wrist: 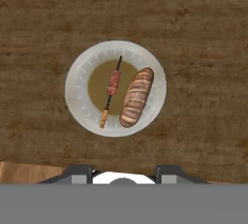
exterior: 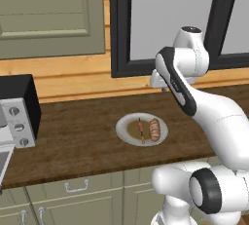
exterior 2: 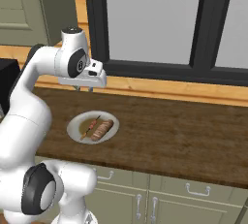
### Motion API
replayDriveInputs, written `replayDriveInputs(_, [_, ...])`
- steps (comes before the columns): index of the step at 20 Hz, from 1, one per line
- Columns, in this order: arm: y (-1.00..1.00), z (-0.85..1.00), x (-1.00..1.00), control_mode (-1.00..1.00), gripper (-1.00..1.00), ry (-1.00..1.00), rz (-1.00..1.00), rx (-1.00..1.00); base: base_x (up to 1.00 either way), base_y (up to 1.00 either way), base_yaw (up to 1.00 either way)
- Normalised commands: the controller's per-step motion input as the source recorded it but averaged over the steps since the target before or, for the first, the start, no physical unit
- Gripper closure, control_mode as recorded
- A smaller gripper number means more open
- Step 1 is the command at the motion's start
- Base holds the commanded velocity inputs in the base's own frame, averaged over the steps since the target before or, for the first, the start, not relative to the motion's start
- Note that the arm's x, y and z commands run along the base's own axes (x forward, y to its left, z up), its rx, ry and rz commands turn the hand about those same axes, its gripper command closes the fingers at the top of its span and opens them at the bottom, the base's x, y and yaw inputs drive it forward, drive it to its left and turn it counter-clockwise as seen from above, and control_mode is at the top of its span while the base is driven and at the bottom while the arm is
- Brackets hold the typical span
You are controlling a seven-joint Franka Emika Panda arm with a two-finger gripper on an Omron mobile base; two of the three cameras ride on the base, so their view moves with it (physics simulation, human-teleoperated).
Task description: Pick up the kebab skewer and baguette bread, and place them inside the toaster oven. Close the toaster oven door and start by setting the timer.
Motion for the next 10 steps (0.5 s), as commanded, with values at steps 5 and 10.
replayDriveInputs(5, [-0.01, 0.0, -0.4, -1.0, -1.0, 0.03, -0.02, 0.0, 0.0, 0.0, 0.0])
replayDriveInputs(10, [-0.05, -0.04, -0.88, -1.0, -1.0, 0.08, -0.1, 0.0, 0.0, 0.0, 0.0])
